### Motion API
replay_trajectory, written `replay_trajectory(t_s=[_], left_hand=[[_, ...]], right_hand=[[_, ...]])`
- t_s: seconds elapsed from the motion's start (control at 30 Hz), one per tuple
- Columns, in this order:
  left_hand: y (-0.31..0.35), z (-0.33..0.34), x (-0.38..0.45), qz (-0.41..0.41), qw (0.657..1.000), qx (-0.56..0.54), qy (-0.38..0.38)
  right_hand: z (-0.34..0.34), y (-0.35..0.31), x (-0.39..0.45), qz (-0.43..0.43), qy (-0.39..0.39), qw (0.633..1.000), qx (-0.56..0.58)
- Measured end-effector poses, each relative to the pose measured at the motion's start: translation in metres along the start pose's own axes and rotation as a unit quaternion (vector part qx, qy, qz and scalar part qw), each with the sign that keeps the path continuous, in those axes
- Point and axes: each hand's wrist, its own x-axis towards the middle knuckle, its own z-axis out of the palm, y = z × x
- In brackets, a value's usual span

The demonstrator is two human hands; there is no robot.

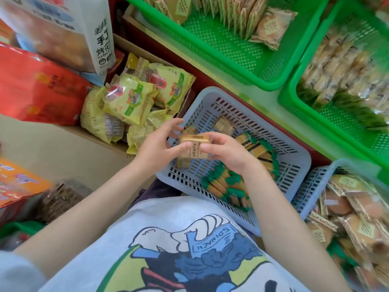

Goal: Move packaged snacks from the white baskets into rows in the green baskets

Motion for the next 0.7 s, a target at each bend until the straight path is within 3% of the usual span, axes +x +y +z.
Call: replay_trajectory(t_s=[0.07,0.1,0.2,0.27,0.4,0.5,0.6,0.7], left_hand=[[0.003,0.000,-0.003,-0.090,0.987,-0.124,-0.048],[0.000,0.001,-0.004,-0.120,0.979,-0.161,-0.048],[-0.011,0.001,-0.010,-0.170,0.966,-0.195,0.000],[-0.018,-0.001,-0.015,-0.176,0.966,-0.189,0.020],[-0.030,-0.008,-0.023,-0.182,0.971,-0.158,0.002],[-0.034,-0.007,-0.029,-0.193,0.968,-0.157,-0.015],[-0.035,-0.004,-0.034,-0.215,0.957,-0.196,-0.015],[-0.035,-0.004,-0.034,-0.218,0.952,-0.216,-0.016]], right_hand=[[0.008,-0.004,0.000,-0.001,-0.063,0.998,-0.002],[0.013,-0.007,0.003,0.002,-0.056,0.998,-0.005],[0.019,-0.012,0.023,0.053,0.085,0.995,0.012],[0.015,-0.007,0.042,0.089,0.143,0.984,-0.049],[0.021,0.001,0.069,0.126,0.132,0.981,-0.067],[0.038,0.003,0.082,0.106,0.123,0.981,-0.105],[0.043,0.011,0.093,0.078,0.186,0.967,-0.157],[0.035,0.014,0.090,0.092,0.244,0.960,-0.101]])
